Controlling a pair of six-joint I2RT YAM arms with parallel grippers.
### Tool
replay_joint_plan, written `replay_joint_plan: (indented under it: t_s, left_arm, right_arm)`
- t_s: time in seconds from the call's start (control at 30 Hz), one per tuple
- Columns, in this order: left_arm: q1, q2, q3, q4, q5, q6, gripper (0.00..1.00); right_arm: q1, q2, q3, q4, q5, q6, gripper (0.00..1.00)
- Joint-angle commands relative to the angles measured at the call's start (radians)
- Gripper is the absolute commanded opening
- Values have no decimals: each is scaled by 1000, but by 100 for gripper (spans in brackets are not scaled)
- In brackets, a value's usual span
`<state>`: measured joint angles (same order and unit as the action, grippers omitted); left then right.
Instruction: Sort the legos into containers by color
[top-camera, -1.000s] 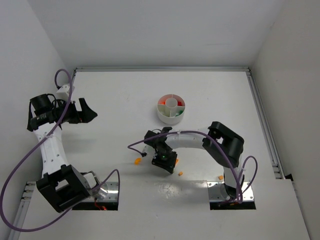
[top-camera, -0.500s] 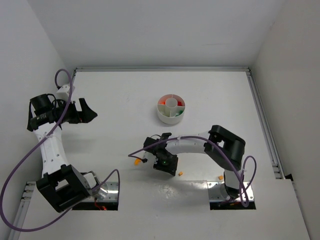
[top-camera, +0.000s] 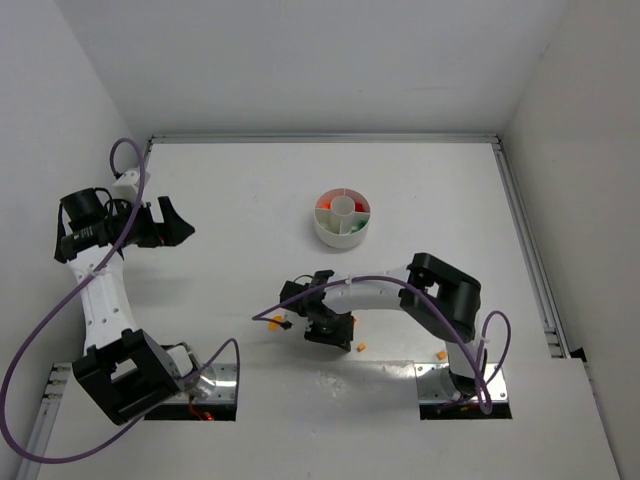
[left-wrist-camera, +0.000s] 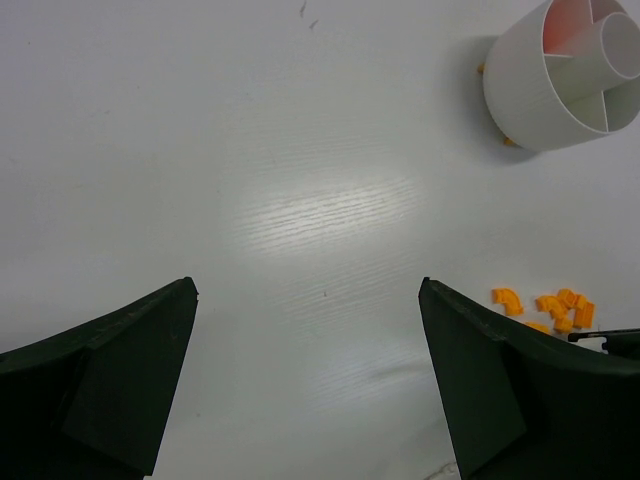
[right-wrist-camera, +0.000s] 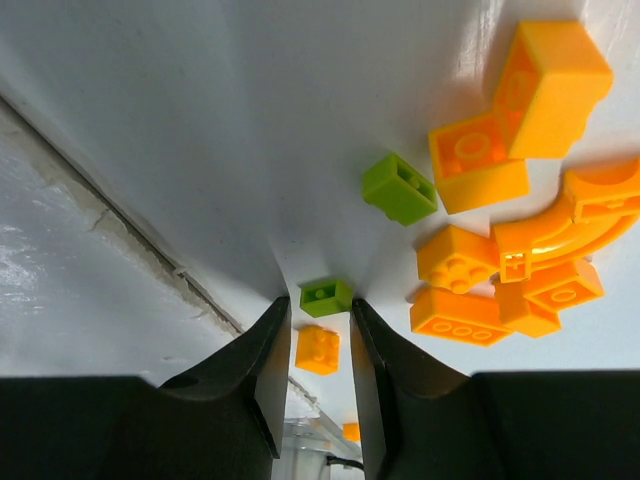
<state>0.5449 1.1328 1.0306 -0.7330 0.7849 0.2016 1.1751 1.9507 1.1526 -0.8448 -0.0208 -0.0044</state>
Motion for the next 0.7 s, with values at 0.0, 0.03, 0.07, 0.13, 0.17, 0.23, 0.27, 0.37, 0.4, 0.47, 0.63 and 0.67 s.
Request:
replay_joint_plan:
  t_s: [0.0, 0.03, 0.07, 0.13, 0.17, 0.23, 0.27, 0.37, 0.4, 0.47, 0.63, 0.67]
  left_arm:
    - [9, -22, -9, 3, 5, 12, 99]
    - [9, -22, -9, 3, 5, 12, 99]
    - [9, -22, -9, 3, 5, 12, 99]
    - [9, -22, -9, 3, 5, 12, 99]
    - [9, -22, -9, 3, 5, 12, 99]
    - [9, -22, -9, 3, 5, 12, 99]
    - [9, -22, -9, 3, 5, 12, 99]
    - [9, -22, -9, 3, 5, 21, 99]
    - [9, -22, -9, 3, 5, 21, 99]
    - [9, -22, -9, 3, 5, 21, 99]
    - [9, -13, -9, 3, 5, 30, 99]
    - [9, -13, 0, 3, 5, 30, 99]
  right_arm:
    - [8, 117, -28, 155, -4, 15, 31]
    - [8, 131, -16, 154, -4, 15, 31]
    - [8, 131, -7, 154, -4, 24, 34]
    - [8, 140, 6, 154, -4, 24, 34]
    - [8, 140, 15, 145, -4, 24, 35]
    - [8, 140, 24, 145, -4, 24, 35]
    - [8, 140, 24, 145, -4, 24, 35]
    - [8, 149, 35, 145, -4, 24, 35]
    - [8, 158, 48, 145, 7, 24, 35]
    - [8, 159, 70, 145, 18, 24, 35]
    - [17, 169, 93, 136, 28, 24, 35]
    - [17, 169, 105, 136, 38, 24, 35]
